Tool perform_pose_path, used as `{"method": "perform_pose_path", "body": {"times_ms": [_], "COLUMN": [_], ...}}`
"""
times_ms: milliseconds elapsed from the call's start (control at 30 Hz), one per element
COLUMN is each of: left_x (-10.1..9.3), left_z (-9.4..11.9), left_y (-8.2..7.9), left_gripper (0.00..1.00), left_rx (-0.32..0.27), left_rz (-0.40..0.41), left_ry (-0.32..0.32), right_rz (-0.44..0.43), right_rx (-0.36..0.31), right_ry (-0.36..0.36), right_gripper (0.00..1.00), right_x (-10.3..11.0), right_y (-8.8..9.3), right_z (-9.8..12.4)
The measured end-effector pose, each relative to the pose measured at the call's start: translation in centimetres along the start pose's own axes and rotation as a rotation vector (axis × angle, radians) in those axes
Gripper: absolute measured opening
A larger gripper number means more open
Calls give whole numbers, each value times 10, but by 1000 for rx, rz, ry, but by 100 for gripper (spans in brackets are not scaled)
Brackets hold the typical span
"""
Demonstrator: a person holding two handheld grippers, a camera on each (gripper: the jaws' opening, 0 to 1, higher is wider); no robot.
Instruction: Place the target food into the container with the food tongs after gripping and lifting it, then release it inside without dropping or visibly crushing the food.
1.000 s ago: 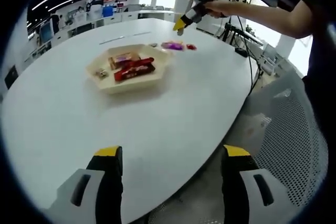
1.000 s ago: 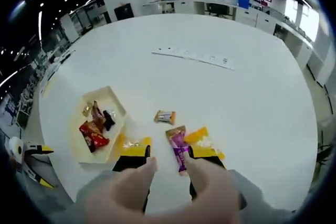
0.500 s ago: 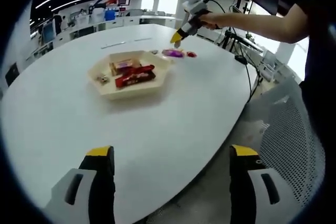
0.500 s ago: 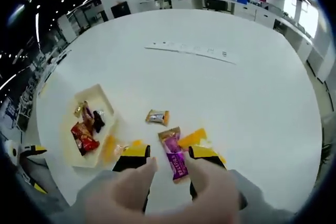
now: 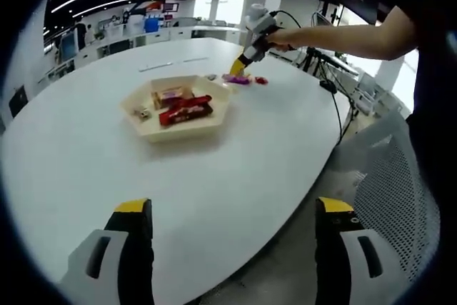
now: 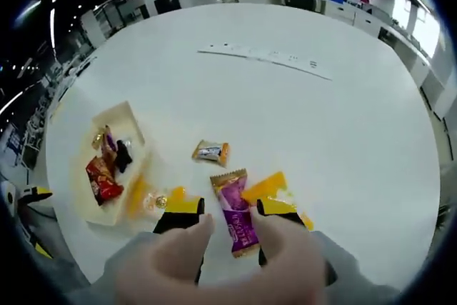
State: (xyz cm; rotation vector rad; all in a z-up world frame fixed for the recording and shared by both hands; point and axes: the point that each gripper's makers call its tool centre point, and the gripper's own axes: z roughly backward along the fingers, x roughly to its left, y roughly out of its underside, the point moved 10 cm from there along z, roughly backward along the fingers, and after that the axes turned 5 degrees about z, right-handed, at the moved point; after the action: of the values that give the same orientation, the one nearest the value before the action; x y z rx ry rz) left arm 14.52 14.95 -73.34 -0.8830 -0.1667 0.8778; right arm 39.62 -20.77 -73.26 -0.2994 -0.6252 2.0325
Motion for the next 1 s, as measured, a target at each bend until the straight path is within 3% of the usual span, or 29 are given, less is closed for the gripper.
{"method": "perform_pose_path", "body": {"times_ms": [433, 700, 833, 1000], "left_x": [1, 1, 2, 1], "left_z": [3, 6, 8, 9], "left_y": [-4, -5, -7, -9], "left_gripper": [93, 93, 93, 93], "left_rx": [-37, -59, -79, -94], "left_rz": [8, 7, 11, 6], "left_ry": [-16, -27, -35, -38], "right_rz": [74, 105, 66, 80], "right_rx": [59, 47, 54, 72], "right_ry": [14, 30, 16, 18], "right_gripper": [29, 24, 23, 23], "right_x": [0, -2, -2, 0], "right_y": [5, 5, 7, 11], "right_z": [-11, -8, -6, -1]}}
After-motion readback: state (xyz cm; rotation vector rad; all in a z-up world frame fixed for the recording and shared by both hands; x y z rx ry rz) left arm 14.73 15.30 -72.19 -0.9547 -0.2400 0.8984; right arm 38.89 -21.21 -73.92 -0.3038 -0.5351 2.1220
